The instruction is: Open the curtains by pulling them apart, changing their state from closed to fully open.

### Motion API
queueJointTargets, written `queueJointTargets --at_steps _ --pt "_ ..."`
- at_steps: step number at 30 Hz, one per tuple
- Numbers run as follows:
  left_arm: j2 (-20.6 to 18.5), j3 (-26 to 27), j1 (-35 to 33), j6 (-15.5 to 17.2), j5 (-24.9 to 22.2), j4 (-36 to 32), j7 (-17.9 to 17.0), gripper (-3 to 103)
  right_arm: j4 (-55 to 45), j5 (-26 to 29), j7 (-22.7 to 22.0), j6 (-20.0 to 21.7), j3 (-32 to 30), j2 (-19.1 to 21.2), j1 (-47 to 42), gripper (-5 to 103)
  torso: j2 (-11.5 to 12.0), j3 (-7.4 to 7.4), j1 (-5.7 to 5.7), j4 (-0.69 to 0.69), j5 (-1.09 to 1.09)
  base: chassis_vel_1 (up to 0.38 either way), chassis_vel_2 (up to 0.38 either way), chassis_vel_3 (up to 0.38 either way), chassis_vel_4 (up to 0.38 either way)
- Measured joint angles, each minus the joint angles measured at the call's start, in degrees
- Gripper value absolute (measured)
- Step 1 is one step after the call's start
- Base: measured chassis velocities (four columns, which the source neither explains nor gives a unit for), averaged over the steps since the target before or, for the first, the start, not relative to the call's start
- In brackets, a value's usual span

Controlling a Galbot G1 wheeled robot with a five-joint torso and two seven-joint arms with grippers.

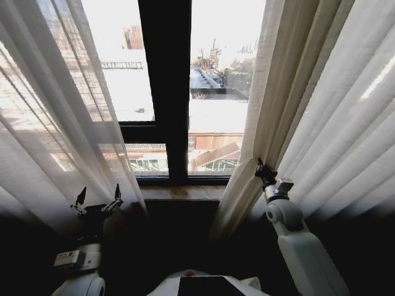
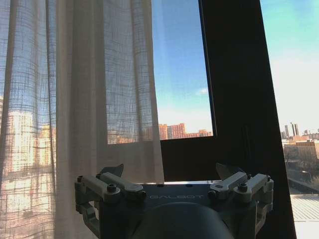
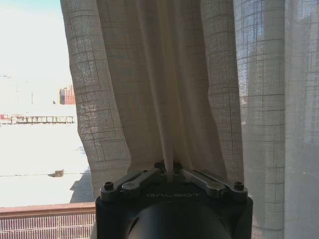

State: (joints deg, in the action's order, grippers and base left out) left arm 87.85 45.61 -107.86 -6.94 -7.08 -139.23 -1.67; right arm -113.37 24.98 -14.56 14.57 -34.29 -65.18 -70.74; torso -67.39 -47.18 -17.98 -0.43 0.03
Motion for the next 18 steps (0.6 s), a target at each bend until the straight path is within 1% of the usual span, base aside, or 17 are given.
queueJointTargets --at_steps 3,7,11,13,18 --pt "0.12 -0.09 -0.14 -0.10 0.20 -0.09 0.00 100 0.26 0.02 0.26 -0.15 -0.43 0.06 -0.05 0 0.00 0.00 0.00 -0.01 -0.02 -0.358 -0.347 0.341 0.338" --pt "0.25 -0.17 -0.46 -0.49 0.42 -0.25 -0.01 100 0.89 0.05 0.86 -1.34 -1.28 0.12 -0.61 0 0.01 0.00 -0.01 -0.01 -0.02 -0.348 -0.346 0.364 0.359" --pt "0.32 -0.23 -0.59 -0.67 0.47 -0.27 0.00 100 0.93 0.06 0.93 -1.47 -1.54 0.15 -0.94 0 0.01 0.00 -0.01 -0.01 0.00 -0.354 -0.358 0.384 0.355" --pt "0.38 -0.26 -0.70 -0.78 0.50 -0.32 -0.01 100 0.78 0.09 0.95 -1.49 -1.69 0.23 -1.28 0 0.00 0.01 0.00 -0.01 -0.04 -0.393 -0.371 0.405 0.354" --pt "0.51 -0.27 -0.86 -0.89 0.53 -0.56 -0.02 100 0.21 0.10 0.95 -1.51 -1.83 0.36 -1.68 0 0.01 -0.01 -0.02 -0.01 -0.01 -0.341 -0.347 0.320 0.349"
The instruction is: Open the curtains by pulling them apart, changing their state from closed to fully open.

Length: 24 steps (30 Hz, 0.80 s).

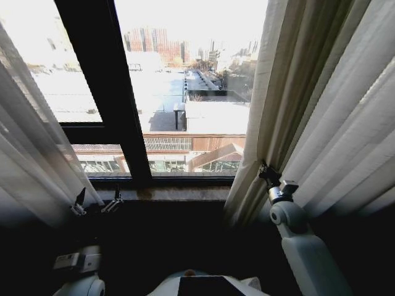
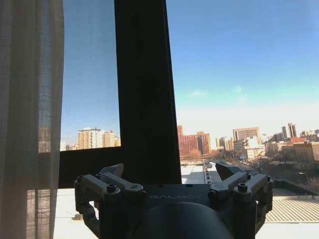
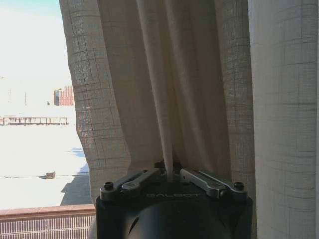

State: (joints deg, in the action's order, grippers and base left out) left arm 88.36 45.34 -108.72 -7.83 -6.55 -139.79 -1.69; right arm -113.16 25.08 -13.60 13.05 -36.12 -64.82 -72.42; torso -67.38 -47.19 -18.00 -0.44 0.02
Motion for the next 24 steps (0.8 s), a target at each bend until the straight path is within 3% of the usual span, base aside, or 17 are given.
queueJointTargets --at_steps 24 --pt "0.24 0.17 -0.77 -0.77 0.34 -0.58 -0.05 100 -0.73 0.02 0.08 -0.09 -0.08 -0.12 -0.36 0 0.00 0.00 0.00 0.00 0.00 -0.359 -0.347 0.357 0.357"
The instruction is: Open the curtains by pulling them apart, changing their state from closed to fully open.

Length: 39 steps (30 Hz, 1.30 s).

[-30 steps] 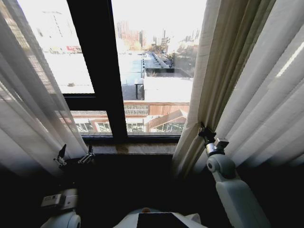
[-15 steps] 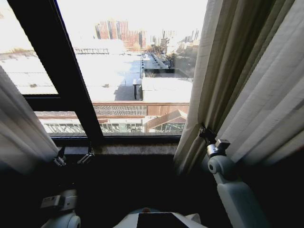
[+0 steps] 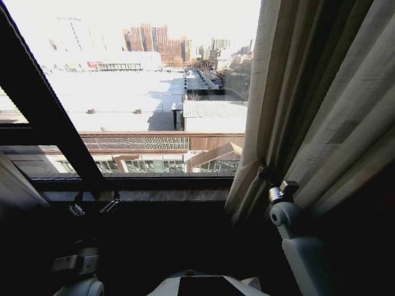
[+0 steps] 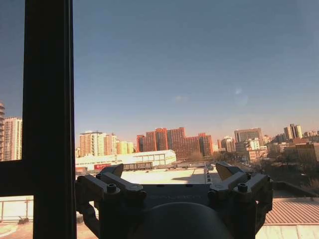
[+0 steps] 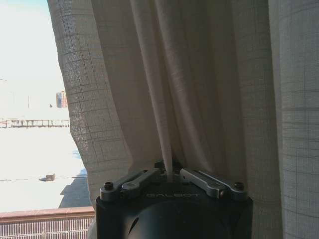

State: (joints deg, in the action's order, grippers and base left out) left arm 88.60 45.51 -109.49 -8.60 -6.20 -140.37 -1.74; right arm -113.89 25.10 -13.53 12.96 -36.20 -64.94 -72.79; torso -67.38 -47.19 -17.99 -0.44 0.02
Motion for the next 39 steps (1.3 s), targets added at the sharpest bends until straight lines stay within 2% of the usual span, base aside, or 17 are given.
queueJointTargets --at_steps 30,39 --pt "0.78 -0.52 0.08 -0.06 1.05 0.12 0.02 100 1.17 0.09 0.31 -0.63 0.00 0.20 0.26 0 0.00 0.00 0.00 0.00 -0.01 -0.360 -0.348 0.352 0.352" --pt "0.86 -0.96 0.57 -0.06 1.37 0.40 0.04 100 1.59 -1.41 0.73 -1.76 0.16 -0.27 0.12 0 0.00 0.00 0.01 0.00 -0.01 -0.356 -0.359 0.358 0.355"
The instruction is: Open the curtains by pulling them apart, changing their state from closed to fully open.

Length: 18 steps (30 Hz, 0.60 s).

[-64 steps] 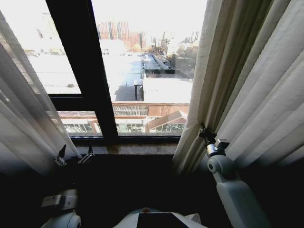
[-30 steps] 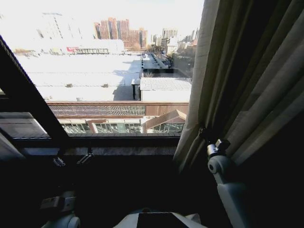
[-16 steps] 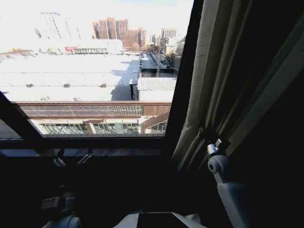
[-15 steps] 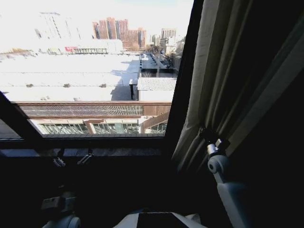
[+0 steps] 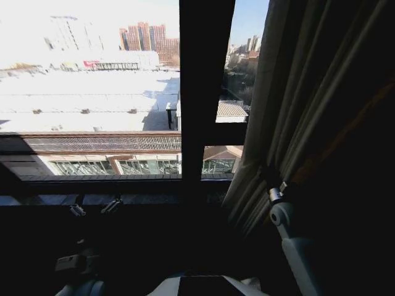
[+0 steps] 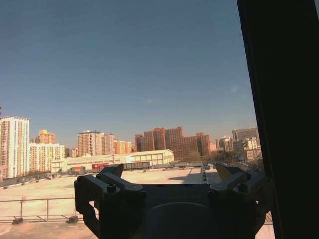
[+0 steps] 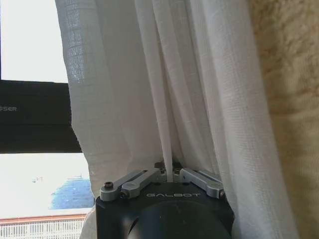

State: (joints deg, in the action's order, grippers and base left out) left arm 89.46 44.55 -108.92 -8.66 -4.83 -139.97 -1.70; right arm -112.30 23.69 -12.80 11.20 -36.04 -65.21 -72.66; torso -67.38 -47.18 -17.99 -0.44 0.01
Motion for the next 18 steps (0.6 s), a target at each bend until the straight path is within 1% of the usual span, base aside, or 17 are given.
queueJointTargets --at_steps 5,8,13,16,18 --pt "-0.03 -0.13 0.37 0.10 0.04 0.13 0.04 100 0.15 -0.80 -0.13 -0.44 -0.01 -0.06 0.02 0 0.00 0.00 0.00 0.01 0.00 -0.276 -0.284 0.309 0.296" --pt "-0.05 -0.22 0.55 0.16 0.04 0.35 0.07 100 0.56 -1.00 -0.27 -0.71 -0.06 -0.06 0.10 0 0.00 -0.01 0.00 0.00 0.03 -0.118 -0.155 0.162 0.090" --pt "-0.23 -0.30 0.75 0.19 0.04 0.88 0.09 100 1.13 -1.37 -0.36 -0.96 -0.10 -0.15 0.06 0 0.00 0.00 0.00 -0.02 0.02 -0.020 -0.037 0.028 0.013" --pt "-0.53 -0.12 0.77 0.19 -0.09 1.22 0.06 100 1.33 -1.46 -0.37 -0.95 0.00 -0.29 0.01 0 0.00 0.00 -0.01 0.00 -0.06 0.029 0.011 -0.039 -0.030" --pt "-0.66 -0.06 0.78 0.15 -0.22 1.32 0.05 100 1.37 -1.55 -0.38 -0.95 0.02 -0.36 0.09 0 0.00 0.00 -0.01 0.01 -0.02 0.029 0.020 -0.027 -0.026"
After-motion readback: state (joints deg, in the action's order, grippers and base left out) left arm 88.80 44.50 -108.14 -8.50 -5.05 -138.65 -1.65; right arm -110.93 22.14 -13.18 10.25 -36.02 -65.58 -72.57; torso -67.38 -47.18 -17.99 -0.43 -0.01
